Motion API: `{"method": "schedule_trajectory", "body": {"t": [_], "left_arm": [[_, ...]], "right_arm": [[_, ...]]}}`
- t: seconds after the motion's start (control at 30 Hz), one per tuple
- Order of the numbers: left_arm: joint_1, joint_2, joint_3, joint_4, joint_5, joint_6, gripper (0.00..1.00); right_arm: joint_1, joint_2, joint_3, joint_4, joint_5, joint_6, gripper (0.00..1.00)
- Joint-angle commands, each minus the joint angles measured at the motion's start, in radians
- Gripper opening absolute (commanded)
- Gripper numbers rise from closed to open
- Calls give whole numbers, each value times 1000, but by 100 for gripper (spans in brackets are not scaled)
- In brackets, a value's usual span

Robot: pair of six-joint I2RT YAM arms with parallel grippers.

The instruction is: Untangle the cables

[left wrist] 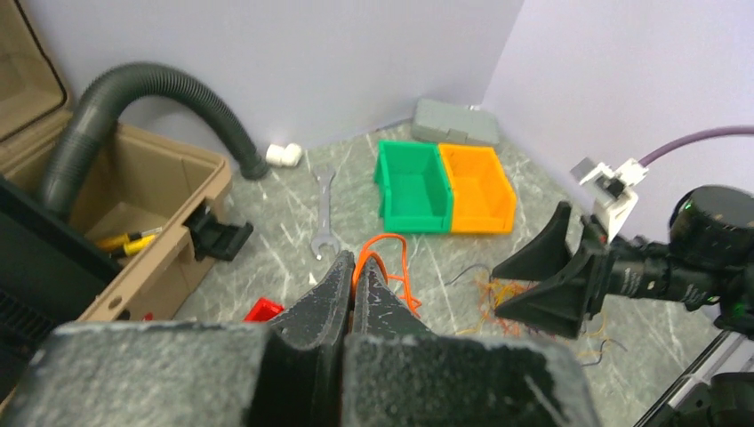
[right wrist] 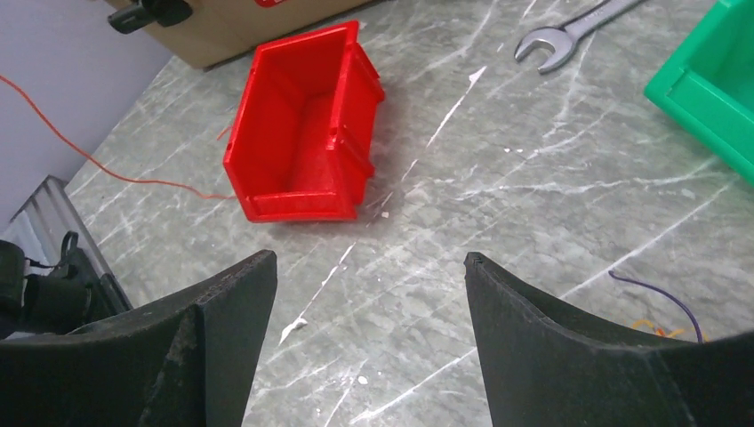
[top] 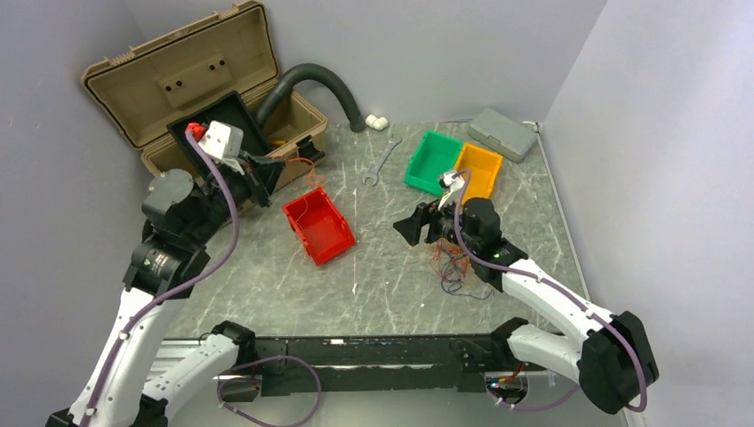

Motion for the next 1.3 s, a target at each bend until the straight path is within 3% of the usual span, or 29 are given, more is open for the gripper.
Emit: {"method": "schedule_trajectory", "body": {"t": [0.0, 0.2, 0.37, 0.43, 0.77, 1.27], "left_arm": [[4, 34, 156, -21, 38, 4, 0], [3, 106, 263, -19, 47, -8, 0], [4, 202, 273, 86, 101, -84, 0], [3, 260, 287, 124, 130, -122, 0], [-6, 577, 498, 266, 247, -266, 0], [-110, 1168, 1010, 409, 252, -341, 0]], "right_arm": [[12, -30, 31, 77, 27, -46, 80], [11, -112, -27, 84, 172, -48, 80], [10, -191, -40, 5, 484, -5, 79], [10, -209, -29, -39, 541, 6, 78], [10, -278, -3, -169, 666, 68, 78], [4, -343, -23, -187, 753, 74, 78]]}}
